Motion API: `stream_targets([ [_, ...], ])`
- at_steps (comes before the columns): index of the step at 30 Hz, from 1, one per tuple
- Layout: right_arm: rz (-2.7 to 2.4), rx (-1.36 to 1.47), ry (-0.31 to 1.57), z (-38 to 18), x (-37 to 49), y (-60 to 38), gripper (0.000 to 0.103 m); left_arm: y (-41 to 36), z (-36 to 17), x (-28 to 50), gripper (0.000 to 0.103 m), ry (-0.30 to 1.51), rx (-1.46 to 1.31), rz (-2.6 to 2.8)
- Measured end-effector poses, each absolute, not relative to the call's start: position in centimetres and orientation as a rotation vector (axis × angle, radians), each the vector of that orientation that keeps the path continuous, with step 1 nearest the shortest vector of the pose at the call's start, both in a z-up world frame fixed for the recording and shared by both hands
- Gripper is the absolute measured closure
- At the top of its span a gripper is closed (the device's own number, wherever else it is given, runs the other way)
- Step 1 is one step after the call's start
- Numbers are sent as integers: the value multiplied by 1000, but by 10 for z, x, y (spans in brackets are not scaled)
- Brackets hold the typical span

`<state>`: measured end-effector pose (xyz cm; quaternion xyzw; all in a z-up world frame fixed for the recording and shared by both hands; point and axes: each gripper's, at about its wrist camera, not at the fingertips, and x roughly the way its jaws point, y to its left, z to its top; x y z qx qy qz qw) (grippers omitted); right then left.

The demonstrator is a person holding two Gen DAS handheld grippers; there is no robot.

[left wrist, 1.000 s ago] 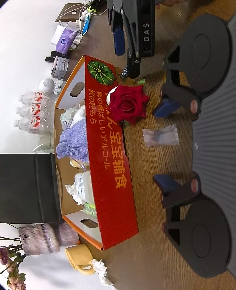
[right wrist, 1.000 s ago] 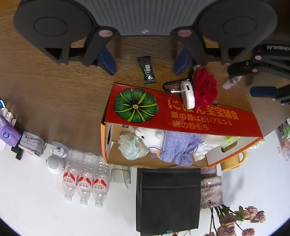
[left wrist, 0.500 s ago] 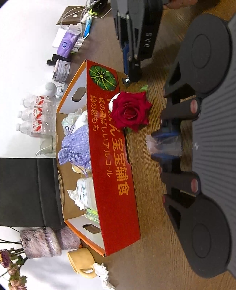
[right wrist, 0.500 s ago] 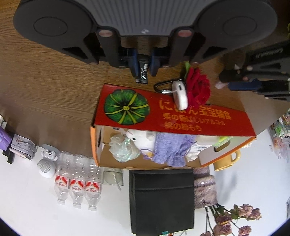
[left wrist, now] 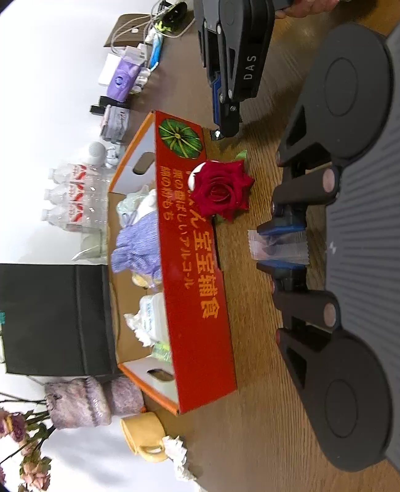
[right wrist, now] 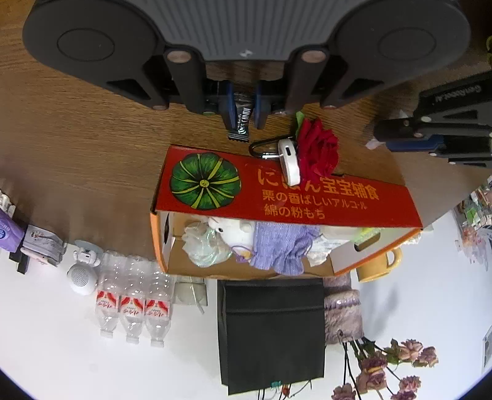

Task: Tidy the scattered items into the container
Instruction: 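Grasp the clear candy with the left tool while the right tool grasps the black snack stick, then drop the candy from the left tool while the right tool drops the snack stick into the box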

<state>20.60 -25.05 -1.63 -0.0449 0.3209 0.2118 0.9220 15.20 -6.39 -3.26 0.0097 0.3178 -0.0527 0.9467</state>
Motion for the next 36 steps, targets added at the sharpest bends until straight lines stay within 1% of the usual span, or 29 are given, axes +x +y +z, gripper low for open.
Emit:
stream_targets([
  [5, 441, -65, 613, -2, 191, -260, 91, -46, -6, 129, 85, 566, -17, -100],
  [9, 456, -25, 553, 22, 187, -271, 91, -28, 22, 124, 85, 488, -38, -76],
  [16, 478, -29, 484, 69, 217, -269, 91, -9, 61, 159, 85, 415, -19, -51],
  [18, 476, -37, 500, 78, 236, -264, 91, -6, 68, 179, 85, 431, -9, -60],
  [21, 474, -53, 566, 80, 272, -252, 91, -4, 66, 219, 85, 526, -8, -86],
  [26, 449, -129, 698, 60, 319, -226, 91, -13, 43, 270, 85, 656, 46, -72],
  [31, 410, -172, 771, 35, 337, -211, 91, -11, 18, 288, 85, 722, 55, -45],
  [36, 401, -172, 818, 20, 346, -208, 91, -9, 5, 295, 85, 768, 44, -41],
])
